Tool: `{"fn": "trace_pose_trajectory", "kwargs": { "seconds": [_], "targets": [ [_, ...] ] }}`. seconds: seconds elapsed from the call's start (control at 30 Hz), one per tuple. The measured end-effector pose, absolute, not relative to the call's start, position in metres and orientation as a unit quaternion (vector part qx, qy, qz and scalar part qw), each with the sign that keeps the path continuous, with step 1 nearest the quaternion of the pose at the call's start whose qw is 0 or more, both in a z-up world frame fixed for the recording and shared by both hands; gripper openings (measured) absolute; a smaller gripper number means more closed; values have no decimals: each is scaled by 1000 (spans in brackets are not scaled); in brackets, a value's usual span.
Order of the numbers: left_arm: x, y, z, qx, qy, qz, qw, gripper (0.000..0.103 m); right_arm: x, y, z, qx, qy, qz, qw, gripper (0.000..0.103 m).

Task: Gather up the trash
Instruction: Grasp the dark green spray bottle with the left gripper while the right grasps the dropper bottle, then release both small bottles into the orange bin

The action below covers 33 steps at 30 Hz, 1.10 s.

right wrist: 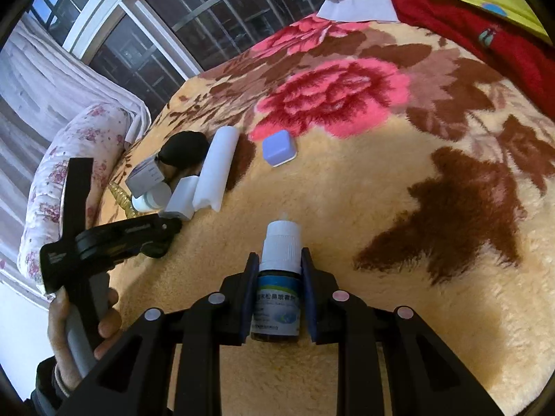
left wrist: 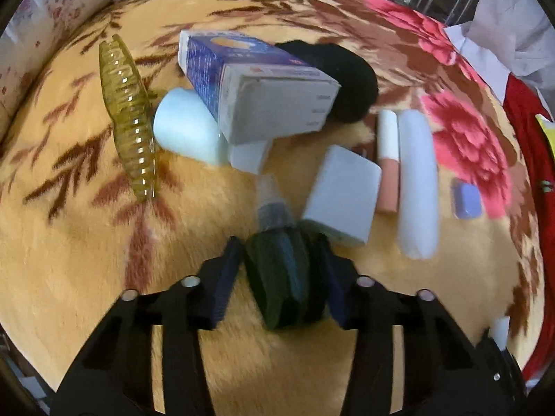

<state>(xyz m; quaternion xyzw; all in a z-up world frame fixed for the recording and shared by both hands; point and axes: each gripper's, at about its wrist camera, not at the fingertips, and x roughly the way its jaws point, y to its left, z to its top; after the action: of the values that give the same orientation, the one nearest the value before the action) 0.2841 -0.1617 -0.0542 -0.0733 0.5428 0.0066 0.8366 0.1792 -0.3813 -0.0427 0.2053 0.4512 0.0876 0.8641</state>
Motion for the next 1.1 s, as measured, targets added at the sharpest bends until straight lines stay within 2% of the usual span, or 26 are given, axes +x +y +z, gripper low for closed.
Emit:
{"fn": "trace_pose_trajectory", "kwargs": {
  "seconds": [0.37,0.63,0.77,0.9,1.1],
  "targets": [
    [265,-145,-43,-75,498,-68,861,35,172,-374,-40,215,439,90,868,23],
    [178,-106,-8,-56,433,-137,889,35,145,-329,-20,202,423,128,874,23],
    [116,-75,2,-13,393,-138,909,35,116,-294,-14,186,418,151,876,23],
    [64,-50,-6,26,377,-141,915,35,81,-258,-9,162,410,171,881,23],
    [18,-17,-50,29,409,-134,902,35,20,-203,-18,95,400,189,892,23]
  ]
}}
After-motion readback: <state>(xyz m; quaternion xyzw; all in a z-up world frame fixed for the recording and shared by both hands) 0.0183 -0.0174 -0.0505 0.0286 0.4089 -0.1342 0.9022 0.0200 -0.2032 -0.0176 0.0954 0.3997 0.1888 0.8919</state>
